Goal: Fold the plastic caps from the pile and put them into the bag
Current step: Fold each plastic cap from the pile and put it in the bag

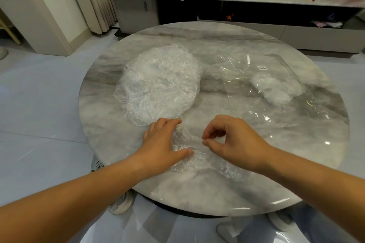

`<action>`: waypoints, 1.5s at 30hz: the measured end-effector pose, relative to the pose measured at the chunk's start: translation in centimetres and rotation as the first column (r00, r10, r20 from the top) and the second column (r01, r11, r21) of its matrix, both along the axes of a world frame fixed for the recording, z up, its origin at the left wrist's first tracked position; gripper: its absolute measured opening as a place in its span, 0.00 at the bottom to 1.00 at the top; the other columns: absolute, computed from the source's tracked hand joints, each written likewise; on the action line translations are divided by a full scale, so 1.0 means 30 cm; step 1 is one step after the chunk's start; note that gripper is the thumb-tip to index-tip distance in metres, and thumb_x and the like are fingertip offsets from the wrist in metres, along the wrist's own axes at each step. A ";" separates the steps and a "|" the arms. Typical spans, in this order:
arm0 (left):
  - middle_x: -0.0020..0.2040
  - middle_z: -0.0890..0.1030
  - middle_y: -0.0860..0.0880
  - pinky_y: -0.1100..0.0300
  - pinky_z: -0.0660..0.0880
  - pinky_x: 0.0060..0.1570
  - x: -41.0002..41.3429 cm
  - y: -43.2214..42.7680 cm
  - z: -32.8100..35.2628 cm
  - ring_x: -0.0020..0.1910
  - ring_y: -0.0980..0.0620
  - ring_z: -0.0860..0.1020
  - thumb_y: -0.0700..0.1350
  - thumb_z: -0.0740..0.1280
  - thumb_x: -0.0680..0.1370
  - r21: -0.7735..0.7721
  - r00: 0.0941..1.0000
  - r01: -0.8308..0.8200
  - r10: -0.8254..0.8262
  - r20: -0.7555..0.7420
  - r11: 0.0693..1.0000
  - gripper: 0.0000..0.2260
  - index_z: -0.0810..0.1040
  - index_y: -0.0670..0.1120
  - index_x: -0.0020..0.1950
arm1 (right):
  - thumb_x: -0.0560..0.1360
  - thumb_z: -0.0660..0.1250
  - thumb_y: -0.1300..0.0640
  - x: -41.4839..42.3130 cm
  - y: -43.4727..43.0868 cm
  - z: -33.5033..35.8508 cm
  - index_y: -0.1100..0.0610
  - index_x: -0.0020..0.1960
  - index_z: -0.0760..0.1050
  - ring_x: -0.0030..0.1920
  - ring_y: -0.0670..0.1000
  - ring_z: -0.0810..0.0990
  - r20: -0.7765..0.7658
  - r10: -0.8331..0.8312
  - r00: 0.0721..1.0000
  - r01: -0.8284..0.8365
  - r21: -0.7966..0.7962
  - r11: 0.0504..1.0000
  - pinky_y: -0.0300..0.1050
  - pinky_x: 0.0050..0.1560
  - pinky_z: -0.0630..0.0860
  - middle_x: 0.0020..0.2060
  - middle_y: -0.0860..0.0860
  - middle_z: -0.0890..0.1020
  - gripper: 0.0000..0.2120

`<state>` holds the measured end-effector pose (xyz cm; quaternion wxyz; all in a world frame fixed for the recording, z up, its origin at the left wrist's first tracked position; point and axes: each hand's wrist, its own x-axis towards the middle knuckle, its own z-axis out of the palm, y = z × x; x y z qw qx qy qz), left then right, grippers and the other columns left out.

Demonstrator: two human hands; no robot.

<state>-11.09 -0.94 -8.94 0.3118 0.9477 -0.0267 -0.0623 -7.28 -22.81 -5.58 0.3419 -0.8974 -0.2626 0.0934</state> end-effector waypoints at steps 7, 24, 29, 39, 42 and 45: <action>0.69 0.64 0.60 0.50 0.63 0.74 -0.012 0.051 0.038 0.72 0.56 0.62 0.69 0.75 0.62 -0.053 0.985 0.124 -0.129 -0.113 0.991 0.48 0.58 0.63 0.77 | 0.74 0.71 0.55 -0.122 -0.041 -0.085 0.50 0.48 0.81 0.47 0.50 0.79 0.327 0.344 0.880 -0.303 -0.171 0.937 0.49 0.47 0.78 0.48 0.45 0.80 0.03; 0.34 0.76 0.56 0.67 0.67 0.34 -0.032 0.034 0.094 0.32 0.60 0.74 0.57 0.73 0.75 0.079 0.984 0.003 0.011 -0.178 0.997 0.12 0.75 0.53 0.39 | 0.80 0.61 0.44 -0.240 -0.125 -0.142 0.49 0.60 0.79 0.60 0.51 0.74 0.286 0.415 0.864 -0.317 -0.333 0.888 0.47 0.59 0.71 0.62 0.48 0.75 0.15; 0.27 0.78 0.50 0.56 0.76 0.32 -0.001 0.083 0.083 0.27 0.54 0.76 0.52 0.79 0.71 -0.065 0.933 -0.134 0.104 -0.344 0.989 0.16 0.79 0.40 0.42 | 0.79 0.64 0.48 -0.251 -0.159 -0.148 0.53 0.60 0.79 0.60 0.55 0.75 0.306 0.392 0.868 -0.310 -0.283 0.908 0.50 0.58 0.73 0.64 0.54 0.73 0.14; 0.31 0.77 0.50 0.56 0.80 0.34 -0.009 0.066 0.054 0.28 0.56 0.76 0.49 0.75 0.75 -0.141 0.969 -0.137 0.103 -0.224 0.981 0.12 0.76 0.44 0.41 | 0.79 0.65 0.52 -0.240 -0.189 -0.162 0.57 0.63 0.78 0.58 0.53 0.76 0.401 0.338 0.851 -0.263 -0.231 0.937 0.49 0.63 0.71 0.56 0.50 0.78 0.15; 0.37 0.77 0.46 0.56 0.82 0.33 -0.009 0.061 0.051 0.30 0.54 0.77 0.48 0.75 0.75 -0.227 0.970 -0.161 0.111 -0.217 0.961 0.11 0.76 0.44 0.44 | 0.79 0.64 0.48 -0.218 -0.188 -0.140 0.51 0.57 0.82 0.54 0.48 0.76 0.410 0.295 0.863 -0.208 -0.244 0.947 0.50 0.61 0.70 0.51 0.44 0.80 0.12; 0.38 0.77 0.46 0.57 0.81 0.33 -0.008 0.046 0.036 0.33 0.54 0.78 0.47 0.75 0.76 -0.286 0.968 -0.180 0.117 -0.223 0.941 0.10 0.76 0.44 0.44 | 0.80 0.63 0.45 -0.196 -0.166 -0.102 0.49 0.55 0.83 0.51 0.46 0.76 0.385 0.224 0.895 -0.161 -0.190 0.969 0.49 0.57 0.72 0.50 0.43 0.79 0.13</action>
